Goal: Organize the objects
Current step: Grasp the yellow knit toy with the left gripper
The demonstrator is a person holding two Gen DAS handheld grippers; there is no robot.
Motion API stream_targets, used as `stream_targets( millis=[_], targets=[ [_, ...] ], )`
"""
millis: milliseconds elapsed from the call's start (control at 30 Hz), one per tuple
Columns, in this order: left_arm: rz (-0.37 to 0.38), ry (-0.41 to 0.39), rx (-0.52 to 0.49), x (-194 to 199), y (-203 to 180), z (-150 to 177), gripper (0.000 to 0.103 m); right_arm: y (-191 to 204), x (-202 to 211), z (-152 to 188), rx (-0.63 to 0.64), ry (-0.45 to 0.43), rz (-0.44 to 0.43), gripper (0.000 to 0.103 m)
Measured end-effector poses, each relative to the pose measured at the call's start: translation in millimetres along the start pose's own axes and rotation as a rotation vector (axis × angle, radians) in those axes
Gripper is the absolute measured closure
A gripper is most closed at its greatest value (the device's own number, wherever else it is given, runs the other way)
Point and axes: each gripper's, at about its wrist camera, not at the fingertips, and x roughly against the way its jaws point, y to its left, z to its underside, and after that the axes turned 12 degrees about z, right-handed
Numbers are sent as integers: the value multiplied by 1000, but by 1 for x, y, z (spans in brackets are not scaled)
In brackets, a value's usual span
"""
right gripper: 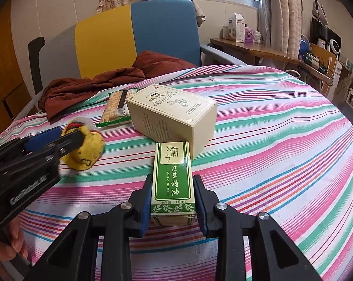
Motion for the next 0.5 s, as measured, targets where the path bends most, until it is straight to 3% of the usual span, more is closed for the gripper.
stream_targets(
  millis=[33,67,233,300,333,367,400,433,500],
  targets=[
    [-1,-2,-2,3,0,2,65,0,0,0,0,0,1,72],
    [0,-6,-4,5,0,3,76,0,0,0,-1,0,2,72],
    [-10,-11,-49,13,-10,9,79,-1,1,0,-4,-5,10,72],
    [-16,-3,-49,12,-9,8,75,-1,2,-1,-5,-6,10,72],
    [-20,-1,-39,12,-7,7,64,-2,2,-1,-6,-6,10,72],
    [-30,-5,-24,13,-5,7,44,-2,2,0,-8,-7,11,72],
    [-49,-8,0,14,0,6,30,-2,1,0,-9,-7,10,72],
    [-71,-12,21,15,3,6,3,-2,1,-1,-10,-6,8,72],
    [-79,-50,75,20,12,3,0,-3,0,-1,-13,-2,6,72]
  ],
)
